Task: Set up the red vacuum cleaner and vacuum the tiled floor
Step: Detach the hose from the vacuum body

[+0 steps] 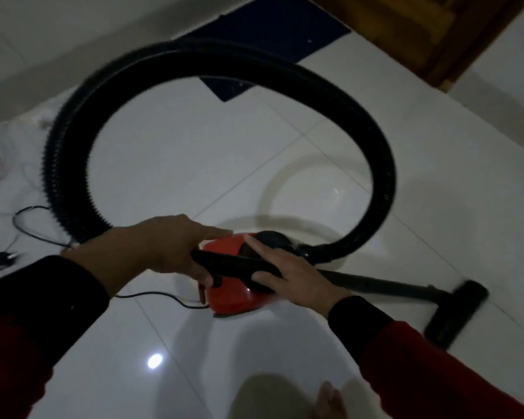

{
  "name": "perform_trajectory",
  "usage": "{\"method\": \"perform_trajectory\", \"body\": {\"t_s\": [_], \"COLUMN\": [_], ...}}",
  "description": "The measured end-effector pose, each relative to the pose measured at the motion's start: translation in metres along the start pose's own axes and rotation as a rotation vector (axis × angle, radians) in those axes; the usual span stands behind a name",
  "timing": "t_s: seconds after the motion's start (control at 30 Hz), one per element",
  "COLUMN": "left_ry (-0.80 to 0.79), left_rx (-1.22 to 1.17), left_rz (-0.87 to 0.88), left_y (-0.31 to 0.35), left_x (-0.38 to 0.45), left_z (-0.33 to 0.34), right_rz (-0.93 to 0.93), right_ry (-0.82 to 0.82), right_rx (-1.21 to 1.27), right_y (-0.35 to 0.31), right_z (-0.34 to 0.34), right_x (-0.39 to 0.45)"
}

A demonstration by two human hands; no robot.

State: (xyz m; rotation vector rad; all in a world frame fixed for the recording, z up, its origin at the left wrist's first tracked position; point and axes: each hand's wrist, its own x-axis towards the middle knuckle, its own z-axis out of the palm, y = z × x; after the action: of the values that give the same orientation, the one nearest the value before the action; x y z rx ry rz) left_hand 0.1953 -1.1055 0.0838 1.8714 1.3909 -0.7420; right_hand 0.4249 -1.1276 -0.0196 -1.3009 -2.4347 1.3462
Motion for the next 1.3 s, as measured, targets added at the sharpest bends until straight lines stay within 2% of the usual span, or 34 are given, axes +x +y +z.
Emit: {"method": "perform_trajectory", "body": {"t_s": [0.03, 0.07, 0.13, 0.17, 0.23, 0.3, 0.37, 0.4, 0.47, 0.53, 0.6, 0.7, 0.83, 1.03, 1.13, 1.23, 1.3], "left_ry": [0.178, 0.448, 0.952, 1.128, 1.378, 1.595, 1.747, 1.767, 1.707, 1.656, 1.689, 1.661, 1.596, 1.669, 1.516, 1.291, 1.300], "left_rx": [0.177, 0.304, 0.369, 0.348, 0.196, -0.081, -0.459, -0.674, -1.000, -1.081, -1.072, -1.140, -1.253, -1.179, -1.209, -0.997, -0.924], "left_rz": [-0.033, -0.021, 0.032, 0.020, -0.123, -0.266, -0.263, -0.189, 0.029, 0.189, 0.257, 0.252, 0.258, 0.113, 0.035, -0.050, -0.086], "left_y": [-0.008, -0.020, -0.035, -0.041, -0.046, -0.039, -0.032, -0.027, -0.020, -0.019, -0.024, -0.016, -0.009, -0.010, -0.011, -0.021, -0.025], "left_x": [0.002, 0.006, 0.008, 0.014, 0.031, 0.052, 0.075, 0.084, 0.099, 0.111, 0.124, 0.129, 0.128, 0.143, 0.156, 0.174, 0.181], "left_z": [0.009, 0.021, 0.053, 0.070, 0.105, 0.130, 0.148, 0.152, 0.158, 0.164, 0.168, 0.166, 0.176, 0.200, 0.233, 0.270, 0.284], "right_rz": [-0.025, -0.062, -0.136, -0.180, -0.262, -0.338, -0.439, -0.490, -0.529, -0.523, -0.517, -0.495, -0.444, -0.486, -0.478, -0.490, -0.498], "right_ry": [0.017, 0.036, 0.090, 0.114, 0.160, 0.184, 0.194, 0.196, 0.187, 0.159, 0.105, 0.050, 0.117, 0.196, 0.205, 0.224, 0.219], "right_rx": [0.031, 0.045, 0.050, 0.045, 0.010, -0.022, -0.077, -0.121, -0.184, -0.181, -0.148, -0.199, -0.417, -0.468, -0.451, -0.444, -0.448], "right_y": [0.005, 0.008, 0.016, 0.020, 0.027, 0.033, 0.038, 0.040, 0.043, 0.049, 0.054, 0.055, 0.055, 0.060, 0.060, 0.058, 0.057], "right_z": [0.003, 0.005, 0.010, 0.013, 0.021, 0.028, 0.034, 0.036, 0.036, 0.035, 0.034, 0.035, 0.046, 0.057, 0.057, 0.056, 0.055], "right_x": [0.008, 0.016, 0.029, 0.035, 0.046, 0.056, 0.066, 0.069, 0.075, 0.078, 0.078, 0.072, 0.061, 0.070, 0.071, 0.070, 0.071]}}
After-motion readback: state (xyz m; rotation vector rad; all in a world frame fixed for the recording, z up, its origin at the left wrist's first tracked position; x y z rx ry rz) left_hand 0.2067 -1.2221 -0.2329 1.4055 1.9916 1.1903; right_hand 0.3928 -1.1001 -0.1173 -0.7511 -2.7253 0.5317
